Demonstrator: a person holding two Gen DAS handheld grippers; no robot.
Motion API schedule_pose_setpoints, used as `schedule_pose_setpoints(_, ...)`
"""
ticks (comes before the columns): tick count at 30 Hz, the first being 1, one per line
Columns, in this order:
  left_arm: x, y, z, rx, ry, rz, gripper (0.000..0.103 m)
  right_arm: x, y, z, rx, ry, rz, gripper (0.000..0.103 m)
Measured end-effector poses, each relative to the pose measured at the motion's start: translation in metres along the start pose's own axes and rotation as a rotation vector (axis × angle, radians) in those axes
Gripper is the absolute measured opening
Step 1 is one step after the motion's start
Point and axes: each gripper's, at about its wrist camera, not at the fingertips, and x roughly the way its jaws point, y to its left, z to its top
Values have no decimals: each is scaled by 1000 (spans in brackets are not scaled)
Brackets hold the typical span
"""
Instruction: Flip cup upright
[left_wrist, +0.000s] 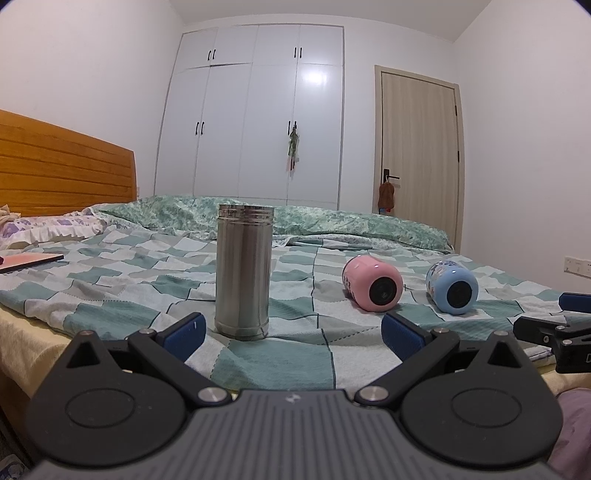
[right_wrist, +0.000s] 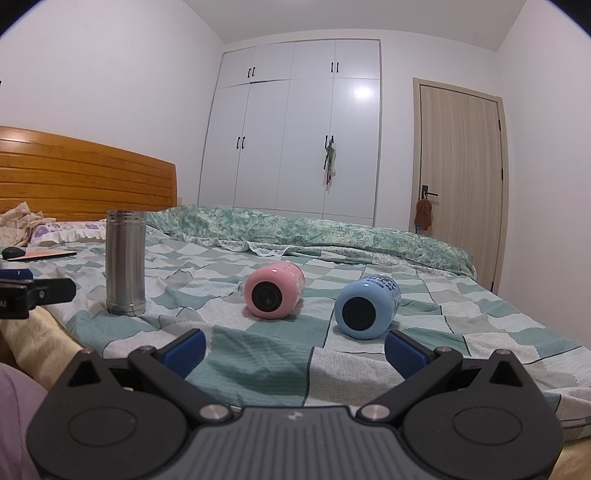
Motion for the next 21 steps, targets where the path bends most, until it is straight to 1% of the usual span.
schedule_pose_setpoints(9,1,5,1,-23,3,-4,103,1,8,0,-36,6,1,103)
schedule_pose_setpoints(21,2,4,2,-15,3,-10,103,1,9,0,-41,5,4,103)
